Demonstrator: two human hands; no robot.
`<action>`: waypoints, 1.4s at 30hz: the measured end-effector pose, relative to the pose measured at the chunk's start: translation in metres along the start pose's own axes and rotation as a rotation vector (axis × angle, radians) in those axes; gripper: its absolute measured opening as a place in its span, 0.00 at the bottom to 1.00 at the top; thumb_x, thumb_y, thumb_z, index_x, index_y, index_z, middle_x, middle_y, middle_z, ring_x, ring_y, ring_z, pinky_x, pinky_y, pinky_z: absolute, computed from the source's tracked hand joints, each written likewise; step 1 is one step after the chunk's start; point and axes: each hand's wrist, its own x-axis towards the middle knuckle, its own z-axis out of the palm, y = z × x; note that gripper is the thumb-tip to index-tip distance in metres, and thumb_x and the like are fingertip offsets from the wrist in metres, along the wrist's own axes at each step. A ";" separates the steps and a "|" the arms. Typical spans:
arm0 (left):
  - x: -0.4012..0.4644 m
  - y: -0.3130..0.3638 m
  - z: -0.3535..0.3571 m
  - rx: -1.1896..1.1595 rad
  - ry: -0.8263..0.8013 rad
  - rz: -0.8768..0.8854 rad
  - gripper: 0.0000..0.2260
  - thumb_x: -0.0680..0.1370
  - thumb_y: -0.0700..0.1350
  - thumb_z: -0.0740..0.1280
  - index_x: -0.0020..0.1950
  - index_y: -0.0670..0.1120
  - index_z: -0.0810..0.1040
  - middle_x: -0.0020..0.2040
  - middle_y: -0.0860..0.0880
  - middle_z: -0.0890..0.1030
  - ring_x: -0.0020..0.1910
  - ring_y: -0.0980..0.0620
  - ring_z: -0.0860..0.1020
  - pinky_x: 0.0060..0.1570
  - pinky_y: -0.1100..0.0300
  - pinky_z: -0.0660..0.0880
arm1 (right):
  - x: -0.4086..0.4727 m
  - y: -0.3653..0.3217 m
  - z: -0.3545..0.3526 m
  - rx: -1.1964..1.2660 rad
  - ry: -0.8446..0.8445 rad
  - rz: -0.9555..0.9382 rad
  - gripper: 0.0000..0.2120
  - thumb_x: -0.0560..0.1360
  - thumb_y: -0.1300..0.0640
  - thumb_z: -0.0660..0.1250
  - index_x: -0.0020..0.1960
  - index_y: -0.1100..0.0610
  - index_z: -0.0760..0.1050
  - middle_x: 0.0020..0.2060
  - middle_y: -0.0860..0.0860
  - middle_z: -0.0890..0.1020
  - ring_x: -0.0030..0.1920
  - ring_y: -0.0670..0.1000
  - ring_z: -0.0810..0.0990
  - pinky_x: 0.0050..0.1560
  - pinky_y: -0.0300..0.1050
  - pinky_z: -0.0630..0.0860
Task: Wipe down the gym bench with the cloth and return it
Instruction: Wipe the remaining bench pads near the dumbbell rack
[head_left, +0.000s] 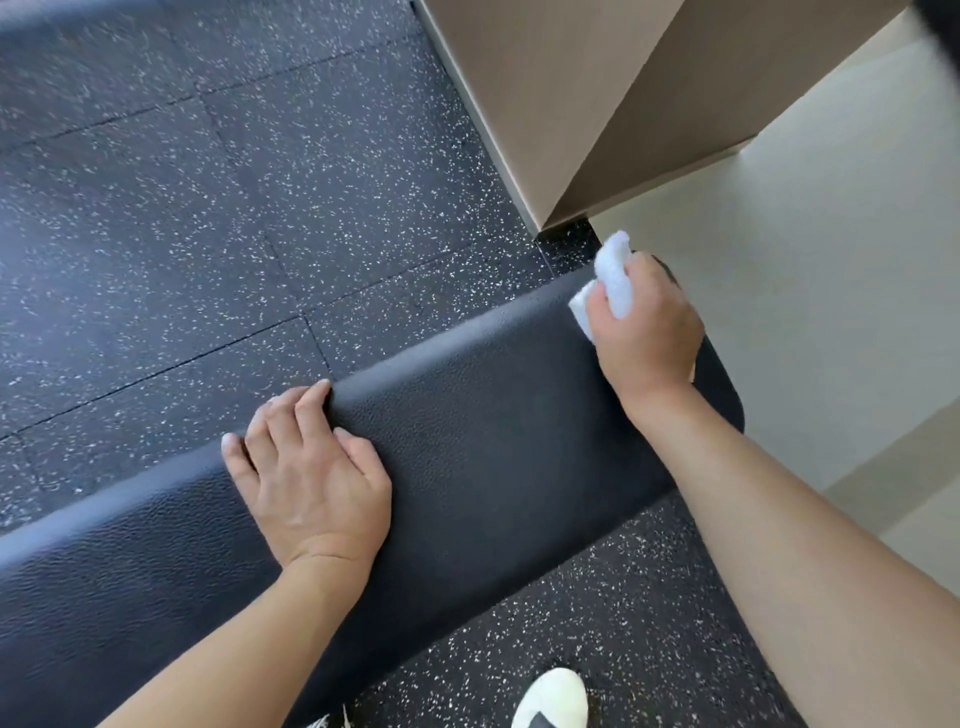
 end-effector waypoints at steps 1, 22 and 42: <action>0.000 0.000 -0.001 -0.007 -0.007 -0.002 0.21 0.79 0.48 0.57 0.72 0.47 0.72 0.70 0.45 0.74 0.73 0.39 0.68 0.79 0.36 0.53 | -0.001 -0.013 0.002 -0.004 -0.001 0.048 0.09 0.75 0.50 0.58 0.47 0.55 0.69 0.42 0.52 0.77 0.44 0.63 0.76 0.39 0.54 0.72; 0.001 0.013 -0.015 0.101 -0.266 0.321 0.30 0.76 0.41 0.59 0.80 0.43 0.65 0.78 0.42 0.68 0.78 0.37 0.64 0.73 0.24 0.56 | 0.028 0.013 -0.007 -0.093 -0.052 -0.029 0.10 0.81 0.49 0.60 0.51 0.56 0.69 0.46 0.56 0.78 0.47 0.64 0.76 0.41 0.51 0.64; 0.059 0.241 0.055 0.026 -0.277 0.256 0.15 0.84 0.51 0.53 0.50 0.48 0.77 0.44 0.49 0.81 0.45 0.42 0.78 0.42 0.51 0.65 | -0.048 0.150 -0.046 0.188 0.020 -0.431 0.09 0.74 0.58 0.68 0.37 0.57 0.72 0.32 0.51 0.70 0.31 0.54 0.69 0.28 0.52 0.71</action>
